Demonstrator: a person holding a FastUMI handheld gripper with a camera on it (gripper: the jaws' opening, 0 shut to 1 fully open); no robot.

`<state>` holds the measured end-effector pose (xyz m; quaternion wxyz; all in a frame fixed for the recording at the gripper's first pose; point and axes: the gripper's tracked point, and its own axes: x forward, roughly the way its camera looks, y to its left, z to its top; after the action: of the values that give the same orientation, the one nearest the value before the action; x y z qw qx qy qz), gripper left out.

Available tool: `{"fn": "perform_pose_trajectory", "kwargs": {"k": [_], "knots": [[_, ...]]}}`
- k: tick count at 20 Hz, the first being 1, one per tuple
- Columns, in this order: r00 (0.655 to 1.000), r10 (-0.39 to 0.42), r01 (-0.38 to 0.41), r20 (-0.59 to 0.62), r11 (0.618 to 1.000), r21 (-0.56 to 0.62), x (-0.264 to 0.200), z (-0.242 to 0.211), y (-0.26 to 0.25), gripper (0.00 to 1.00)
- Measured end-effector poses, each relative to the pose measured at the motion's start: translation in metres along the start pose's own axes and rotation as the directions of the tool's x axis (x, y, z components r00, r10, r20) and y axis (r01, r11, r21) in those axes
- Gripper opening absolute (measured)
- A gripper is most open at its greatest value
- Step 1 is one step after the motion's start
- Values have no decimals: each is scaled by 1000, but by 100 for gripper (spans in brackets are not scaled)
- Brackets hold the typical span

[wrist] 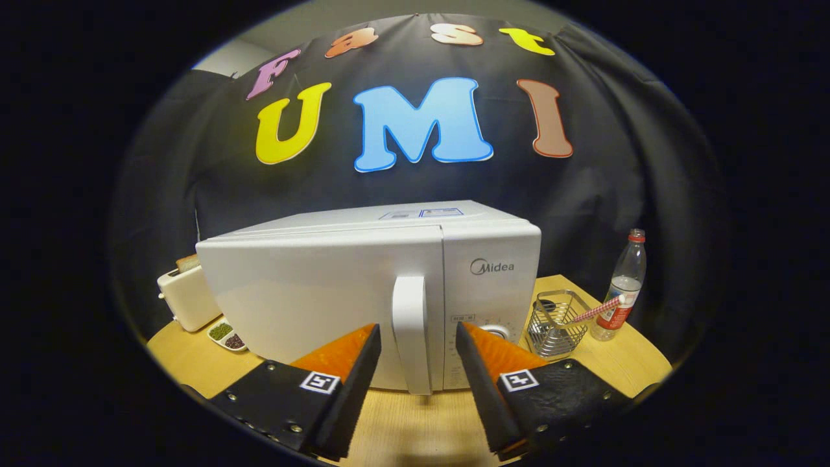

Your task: Open the microwave, put the food inside, and close the microwave door.

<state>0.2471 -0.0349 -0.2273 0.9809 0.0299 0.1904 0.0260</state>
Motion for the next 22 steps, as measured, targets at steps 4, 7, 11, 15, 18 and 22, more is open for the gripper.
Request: {"fn": "perform_pose_trajectory", "kwargs": {"k": [4, 7, 11, 15, 18, 22], "knots": [[999, 30, -29, -32, 999, 13, 7, -10, 5, 65], [1000, 26, -26, -13, 999, -28, 8, -7, 7, 32], [1000, 20, -20, -11, 999, -42, 9, -5, 8, 26], [1000, 7, -9, -25, 997, -71, 8, -7, 7, 17], [999, 30, -32, -35, 998, -58, 8, -7, 8, 11], [998, 23, -27, -54, 998, -59, 7, -8, 7, 10]]}}
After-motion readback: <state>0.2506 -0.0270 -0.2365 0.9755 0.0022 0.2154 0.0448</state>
